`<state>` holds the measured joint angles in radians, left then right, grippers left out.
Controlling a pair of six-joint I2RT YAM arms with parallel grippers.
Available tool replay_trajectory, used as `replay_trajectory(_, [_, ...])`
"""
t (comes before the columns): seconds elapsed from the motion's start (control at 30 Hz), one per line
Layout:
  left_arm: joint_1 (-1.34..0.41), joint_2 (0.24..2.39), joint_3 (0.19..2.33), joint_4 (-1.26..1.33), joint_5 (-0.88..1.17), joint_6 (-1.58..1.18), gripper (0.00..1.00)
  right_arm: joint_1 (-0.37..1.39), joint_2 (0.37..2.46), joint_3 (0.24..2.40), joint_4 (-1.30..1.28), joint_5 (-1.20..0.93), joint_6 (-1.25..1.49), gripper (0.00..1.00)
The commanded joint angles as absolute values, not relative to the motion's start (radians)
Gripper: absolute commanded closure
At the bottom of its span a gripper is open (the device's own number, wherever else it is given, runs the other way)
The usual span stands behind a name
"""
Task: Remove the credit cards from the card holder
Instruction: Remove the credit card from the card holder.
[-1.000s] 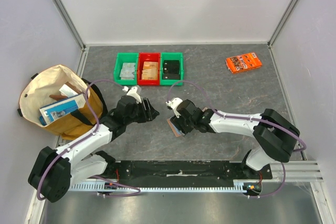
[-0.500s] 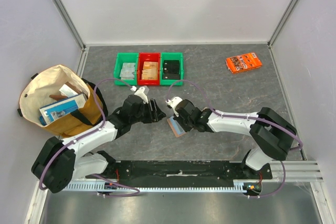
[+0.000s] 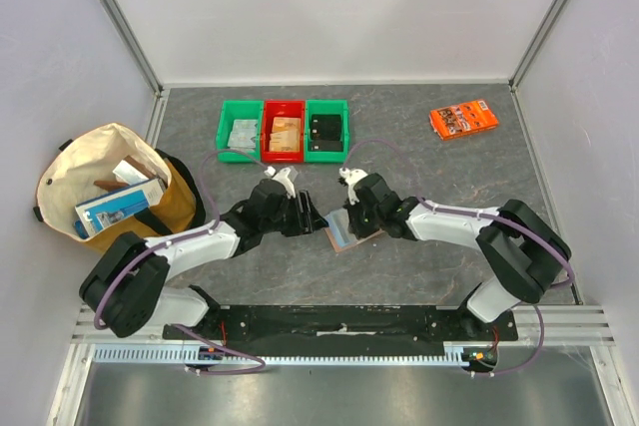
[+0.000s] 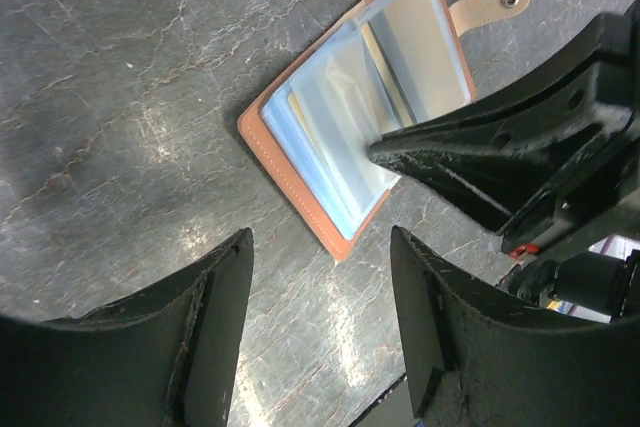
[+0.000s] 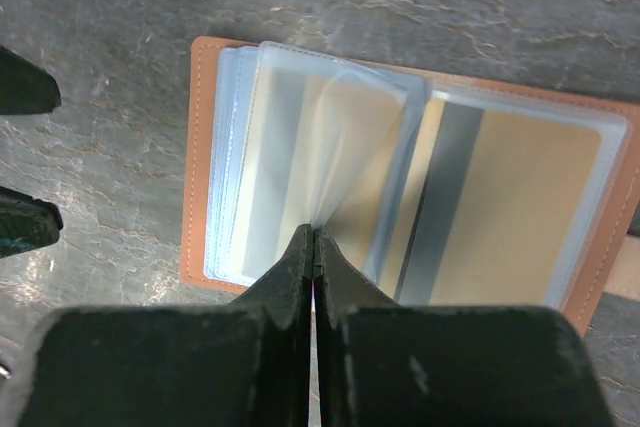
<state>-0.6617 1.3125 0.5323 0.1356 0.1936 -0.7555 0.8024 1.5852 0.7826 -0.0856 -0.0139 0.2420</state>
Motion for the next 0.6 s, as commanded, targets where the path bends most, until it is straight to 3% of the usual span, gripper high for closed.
replay_trajectory(0.0, [-0.672,1.353,0.581,0.227,0.239,-0.814,0.37,0.724,1.56,0.716,0.023,-0.194,0.327,1.0])
replay_trajectory(0.57, [-0.676,1.52,0.686,0.23,0.227,-0.841,0.37,0.588,1.557,0.558,0.388,-0.549,0.54,1.0])
